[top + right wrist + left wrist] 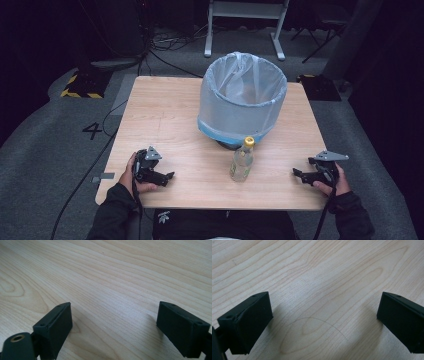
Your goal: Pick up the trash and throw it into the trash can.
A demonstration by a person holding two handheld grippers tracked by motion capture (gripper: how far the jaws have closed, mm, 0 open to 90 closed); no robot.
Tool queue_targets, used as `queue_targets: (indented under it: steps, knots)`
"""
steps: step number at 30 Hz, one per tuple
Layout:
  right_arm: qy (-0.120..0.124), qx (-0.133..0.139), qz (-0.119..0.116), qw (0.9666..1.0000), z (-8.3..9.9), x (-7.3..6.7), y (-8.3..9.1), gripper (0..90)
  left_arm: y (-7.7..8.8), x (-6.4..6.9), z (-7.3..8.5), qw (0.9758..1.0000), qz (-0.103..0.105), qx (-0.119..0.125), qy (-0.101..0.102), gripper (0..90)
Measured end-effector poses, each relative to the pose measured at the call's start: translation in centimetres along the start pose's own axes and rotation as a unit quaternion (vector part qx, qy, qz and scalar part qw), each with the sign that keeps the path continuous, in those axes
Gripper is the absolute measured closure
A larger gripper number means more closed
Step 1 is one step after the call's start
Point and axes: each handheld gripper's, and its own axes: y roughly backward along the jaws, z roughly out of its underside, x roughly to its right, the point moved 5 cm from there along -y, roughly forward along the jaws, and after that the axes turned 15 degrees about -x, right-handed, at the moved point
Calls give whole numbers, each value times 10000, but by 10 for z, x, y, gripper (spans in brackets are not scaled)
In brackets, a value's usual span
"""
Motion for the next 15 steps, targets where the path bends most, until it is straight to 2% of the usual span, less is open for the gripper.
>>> queue_targets:
  steps: [12,13,15]
  knots:
    - [-2,-1,2,10000,0,0,0,132,1,2,1,10000,39,-46,35,8]
    - [-6,-2,4,10000,0,0,0,132,1,3,1,10000,80,-39,13,13]
    - [-16,-5,9,10000,0,0,0,132,3,2,1,10000,4,18,-49,61]
